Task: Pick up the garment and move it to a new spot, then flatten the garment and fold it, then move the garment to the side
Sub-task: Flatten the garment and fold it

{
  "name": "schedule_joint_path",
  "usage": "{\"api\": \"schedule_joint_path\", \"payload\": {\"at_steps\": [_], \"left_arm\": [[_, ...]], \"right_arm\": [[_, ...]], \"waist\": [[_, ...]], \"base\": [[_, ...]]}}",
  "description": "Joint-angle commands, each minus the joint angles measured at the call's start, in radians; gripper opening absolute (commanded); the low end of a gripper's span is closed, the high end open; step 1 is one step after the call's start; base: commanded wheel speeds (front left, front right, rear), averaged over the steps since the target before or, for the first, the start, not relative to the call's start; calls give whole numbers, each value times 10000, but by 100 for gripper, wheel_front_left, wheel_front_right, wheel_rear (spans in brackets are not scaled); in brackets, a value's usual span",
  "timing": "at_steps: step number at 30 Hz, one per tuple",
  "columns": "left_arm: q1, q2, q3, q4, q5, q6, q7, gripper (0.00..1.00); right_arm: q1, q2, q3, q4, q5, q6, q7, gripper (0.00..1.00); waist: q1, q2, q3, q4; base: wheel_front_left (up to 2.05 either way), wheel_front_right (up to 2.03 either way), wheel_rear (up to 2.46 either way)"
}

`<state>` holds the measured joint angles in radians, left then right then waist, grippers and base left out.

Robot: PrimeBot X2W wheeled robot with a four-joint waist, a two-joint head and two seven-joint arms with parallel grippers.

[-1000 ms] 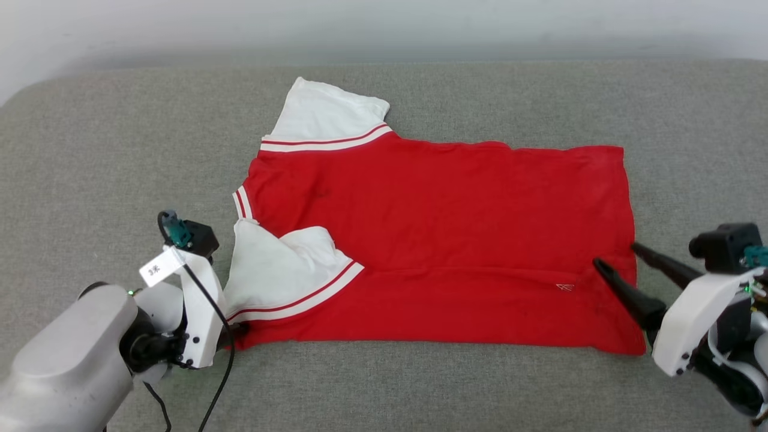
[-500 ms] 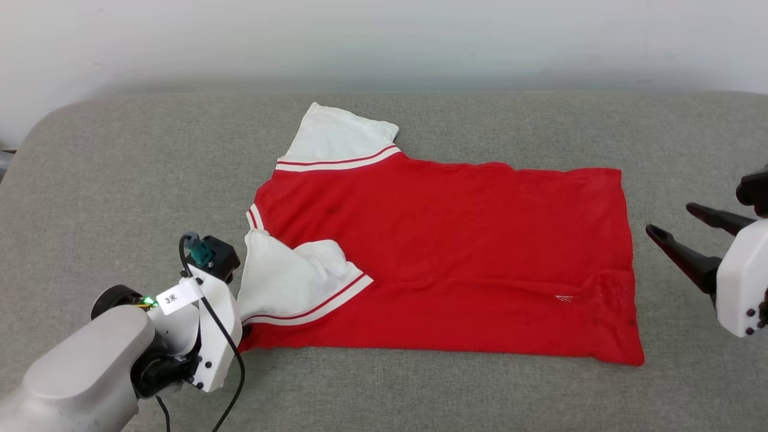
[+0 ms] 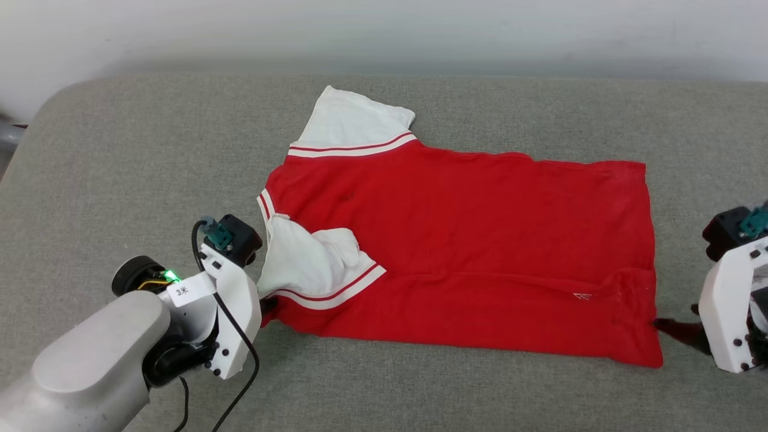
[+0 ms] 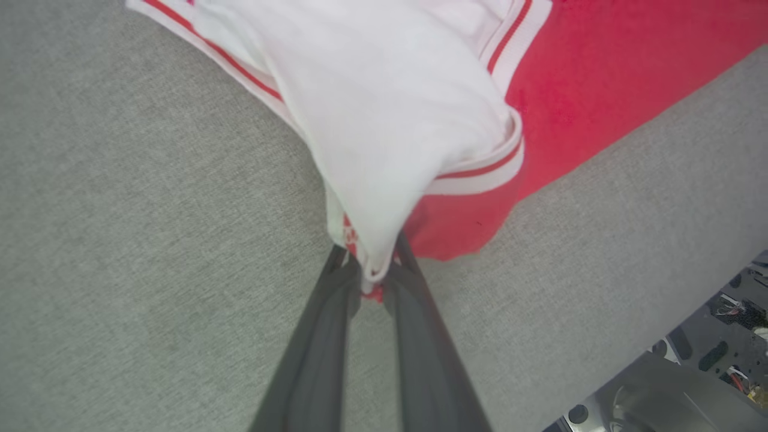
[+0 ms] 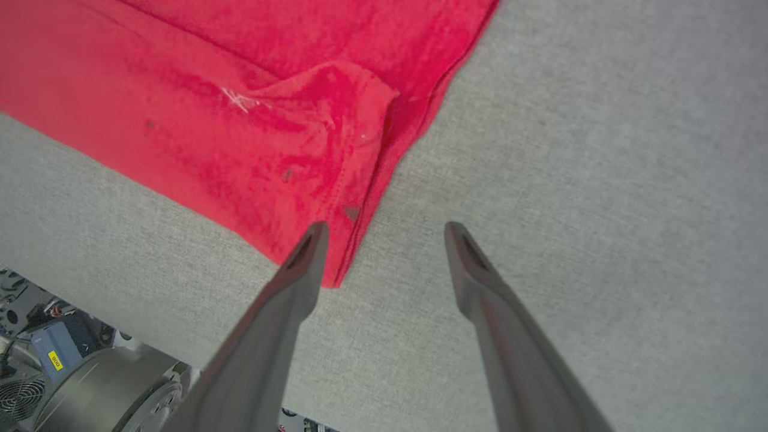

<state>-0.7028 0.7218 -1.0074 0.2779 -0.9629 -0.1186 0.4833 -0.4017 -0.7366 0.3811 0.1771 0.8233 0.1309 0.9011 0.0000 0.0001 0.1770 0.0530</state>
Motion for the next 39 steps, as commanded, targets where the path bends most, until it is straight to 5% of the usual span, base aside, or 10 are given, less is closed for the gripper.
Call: {"api": "schedule_joint_path", "payload": {"at_steps": [1, 14, 16, 31, 39], "left_arm": [[-128, -46, -18, -76, 56, 44, -36, 0], [-21, -362, 22, 265, -112, 40, -320, 0], [108, -326, 18, 360, -192, 32, -390, 0], [1315, 599, 74, -486, -853, 242, -431, 0], [1823, 879, -94, -1048, -955, 556, -278, 0]], "right_arm": [[193, 170, 9, 113, -153, -4, 210, 100], [1237, 1920, 453, 1218, -529, 14, -322, 100], [1124, 1781, 415, 1155, -587, 14, -785, 0], [1852, 234, -331, -620, 280, -6, -2069, 0], [3231, 194, -1150, -1249, 298, -6, -1792, 0]], "waist": [[0, -1, 152, 73], [0, -1, 481, 248], [0, -1, 336, 186], [0, -1, -813, -68], [0, -1, -699, -136]], "base": [[0, 0, 0], [0, 0, 0], [0, 0, 0], [0, 0, 0], [0, 0, 0]]}}
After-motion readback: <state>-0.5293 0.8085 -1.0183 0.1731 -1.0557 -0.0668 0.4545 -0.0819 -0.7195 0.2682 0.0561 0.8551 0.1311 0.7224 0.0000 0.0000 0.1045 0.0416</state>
